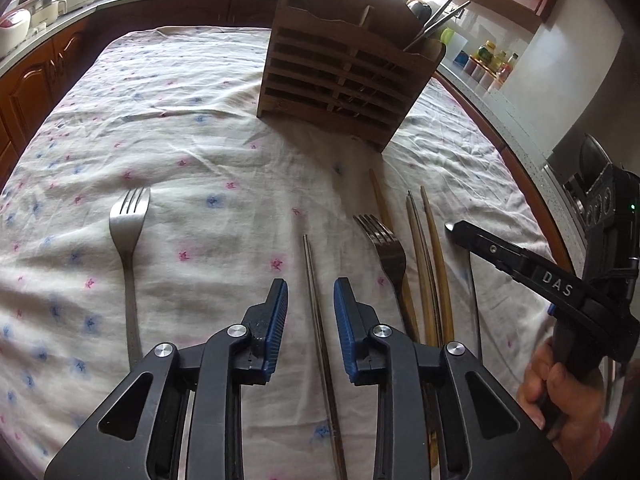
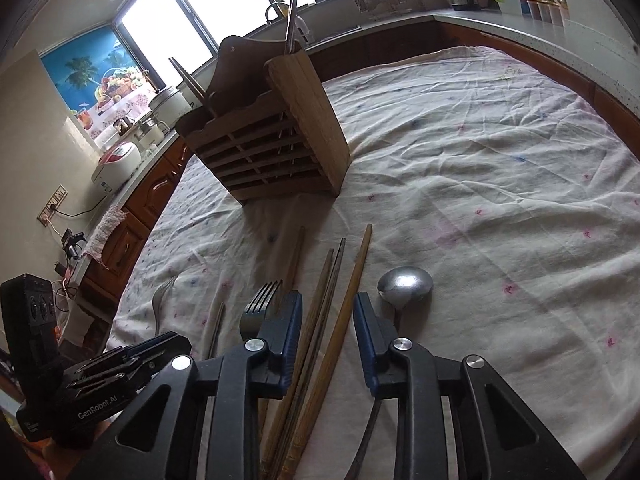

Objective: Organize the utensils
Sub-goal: 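Move both tools back toward the fork, spoon and remaining chopsticks, then close the left tool on a metal chopstick while the right tool grasps a wooden chopstick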

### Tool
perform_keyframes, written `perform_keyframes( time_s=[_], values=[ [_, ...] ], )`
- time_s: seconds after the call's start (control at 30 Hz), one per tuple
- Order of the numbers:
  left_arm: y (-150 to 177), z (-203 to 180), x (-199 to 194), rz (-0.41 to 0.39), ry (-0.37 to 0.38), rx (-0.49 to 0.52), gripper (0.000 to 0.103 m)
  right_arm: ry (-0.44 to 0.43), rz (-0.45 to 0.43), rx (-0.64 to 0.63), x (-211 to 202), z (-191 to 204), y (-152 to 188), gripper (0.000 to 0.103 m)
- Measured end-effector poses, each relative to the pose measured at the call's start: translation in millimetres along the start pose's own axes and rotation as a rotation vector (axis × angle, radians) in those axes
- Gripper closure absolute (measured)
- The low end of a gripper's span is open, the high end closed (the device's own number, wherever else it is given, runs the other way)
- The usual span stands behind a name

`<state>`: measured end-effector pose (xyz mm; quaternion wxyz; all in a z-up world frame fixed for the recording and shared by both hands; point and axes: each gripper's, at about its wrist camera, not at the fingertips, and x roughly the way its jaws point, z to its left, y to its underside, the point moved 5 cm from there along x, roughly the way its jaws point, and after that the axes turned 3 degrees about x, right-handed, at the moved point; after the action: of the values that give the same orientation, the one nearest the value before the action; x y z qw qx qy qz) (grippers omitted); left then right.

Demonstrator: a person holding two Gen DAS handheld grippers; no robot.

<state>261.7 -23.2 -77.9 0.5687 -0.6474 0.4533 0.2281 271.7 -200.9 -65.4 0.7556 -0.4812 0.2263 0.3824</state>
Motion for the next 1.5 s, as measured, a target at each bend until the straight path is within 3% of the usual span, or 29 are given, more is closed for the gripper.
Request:
perform_keyframes(
  time_s=[0.13, 0.27, 0.6, 0.8, 1.1, 1.5],
  values=[
    [-2, -1, 13, 0.039, -0.002, 0.020, 0.084, 0.043, 0.031, 0.000, 20, -5, -4, 0.079],
    [-4, -2, 21, 0.057, -0.008, 0.035, 0.084, 0.076, 0.032, 0.003, 29, -11, -10, 0.091],
    [-13, -14, 31, 0.072, -0.094, 0.134, 0.085, 0.130, 0.055, -0.074, 50, -4, -24, 0.090],
    [-14, -20, 34, 0.062, -0.158, 0.196, 0.095, 0.161, 0.047, -0.123, 52, -1, -24, 0.091],
    [-14, -8, 22, 0.046, -0.080, 0.103, 0.099, 0.074, 0.039, -0.020, 39, -8, -25, 0.097],
    [-24, 0, -47, -0.076, 0.011, 0.018, 0.099, -0.035, -0.073, -0.028, -30, 16, -41, 0.097]
  ],
)
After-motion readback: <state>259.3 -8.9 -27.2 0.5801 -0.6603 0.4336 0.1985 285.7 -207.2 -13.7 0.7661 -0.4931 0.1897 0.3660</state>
